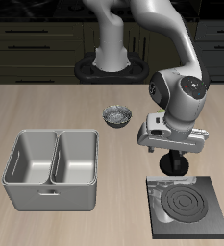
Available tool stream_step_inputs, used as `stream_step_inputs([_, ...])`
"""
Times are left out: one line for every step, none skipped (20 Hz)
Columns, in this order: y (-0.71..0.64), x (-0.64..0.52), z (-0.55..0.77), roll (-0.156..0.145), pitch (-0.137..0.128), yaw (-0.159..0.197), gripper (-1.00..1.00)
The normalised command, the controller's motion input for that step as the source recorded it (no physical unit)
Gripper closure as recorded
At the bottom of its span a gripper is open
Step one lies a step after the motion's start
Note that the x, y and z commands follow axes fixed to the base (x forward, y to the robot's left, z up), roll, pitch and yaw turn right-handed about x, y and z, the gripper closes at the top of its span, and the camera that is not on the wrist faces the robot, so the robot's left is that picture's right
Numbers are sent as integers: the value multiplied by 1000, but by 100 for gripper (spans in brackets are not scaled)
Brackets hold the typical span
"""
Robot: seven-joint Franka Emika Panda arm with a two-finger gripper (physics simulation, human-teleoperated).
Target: Turn on the flat stove
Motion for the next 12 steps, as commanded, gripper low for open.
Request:
stream_step_inputs([38,-113,14,94,-46,-65,100])
stream_step_inputs([-114,-60,-33,31,12,-79,100])
stream_step_inputs([-144,-79,30,-81,2,16,100])
stream_step_inputs([-96,-36,90,9,-68,1,100])
stream_step_inputs([86,-61,-6,39,2,-43,100])
stream_step_inputs([-140,-88,134,-1,-24,-75,100])
stream_step_inputs([19,-34,158,38,-67,57,100])
stream_step_inputs([-219,-56,273,20,-41,-24,100])
stream_step_inputs([-82,-50,133,16,-28,-25,100])
stream_step_inputs([-14,19,149,71,-31,-1,100])
stream_step_inputs([22,-20,122,75,-24,16,100])
stream_step_inputs([-74,-46,128,-39,-26,16,100])
